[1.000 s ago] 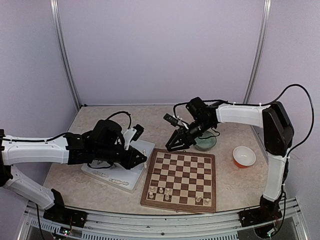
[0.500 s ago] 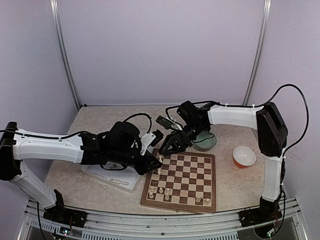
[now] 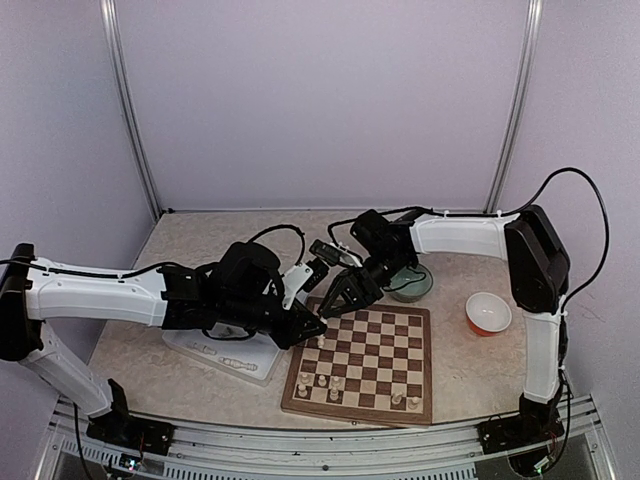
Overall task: Set up the chess pieces on the board
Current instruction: Pass from the left arm to the right
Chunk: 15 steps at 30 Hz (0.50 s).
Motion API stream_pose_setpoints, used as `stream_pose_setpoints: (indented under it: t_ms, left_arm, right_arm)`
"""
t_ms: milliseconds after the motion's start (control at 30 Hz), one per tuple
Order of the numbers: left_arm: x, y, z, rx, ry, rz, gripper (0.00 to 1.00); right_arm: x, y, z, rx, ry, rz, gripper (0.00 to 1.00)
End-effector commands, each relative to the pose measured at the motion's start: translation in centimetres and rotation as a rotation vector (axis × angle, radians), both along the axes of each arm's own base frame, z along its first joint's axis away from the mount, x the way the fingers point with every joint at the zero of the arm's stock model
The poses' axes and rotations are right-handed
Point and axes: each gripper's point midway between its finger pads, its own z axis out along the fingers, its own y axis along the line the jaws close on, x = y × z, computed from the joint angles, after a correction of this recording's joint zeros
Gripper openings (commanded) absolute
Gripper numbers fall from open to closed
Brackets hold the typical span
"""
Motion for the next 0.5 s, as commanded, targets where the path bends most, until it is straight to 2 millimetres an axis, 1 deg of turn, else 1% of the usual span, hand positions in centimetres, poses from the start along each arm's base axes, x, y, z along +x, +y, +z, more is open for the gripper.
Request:
stream_pose_setpoints:
  t_ms: [0, 100, 200, 267, 333, 400, 467]
  left_arm:
    - [0.2, -0.6, 2.3, -0.059, -0.039, 0.000, 0.12]
    - [0.3, -0.4, 2.3, -0.057, -0.043, 0.007, 0.12]
    - [0.1, -0.2, 1.7, -0.039, -0.031, 0.003, 0.12]
    - [-0.2, -0.1, 1.4, -0.021, -0.017, -0.012, 0.12]
    - [-0.7, -0.1, 1.5, -0.013, -0.004, -0.051, 0.12]
    - [-0.6, 0.2, 1.8, 0.009, -0.008, -0.069, 0.11]
    - [0.2, 1.0, 1.5, 0.045, -0.013, -0.065, 0.11]
  right_arm:
    - [-0.2, 0.4, 0.6, 0.020, 0.008, 0.015, 0.14]
    - [-0.2, 0.3, 1.0, 0.027, -0.030, 0.012, 0.06]
    - [0.3, 0.0, 1.8, 0.037, -0.108, -0.018, 0.02]
    - [1.3, -0.4, 2.5, 0.046, -0.169, -0.057, 0.01]
    - [2.1, -0.9, 3.3, 0.055, -0.220, -0.097, 0.00]
    - [3.0, -1.5, 4.1, 0.067, -0.260, -0.132, 0.00]
    - [3.7, -2.0, 5.0, 0.077, -0.289, -0.158, 0.00]
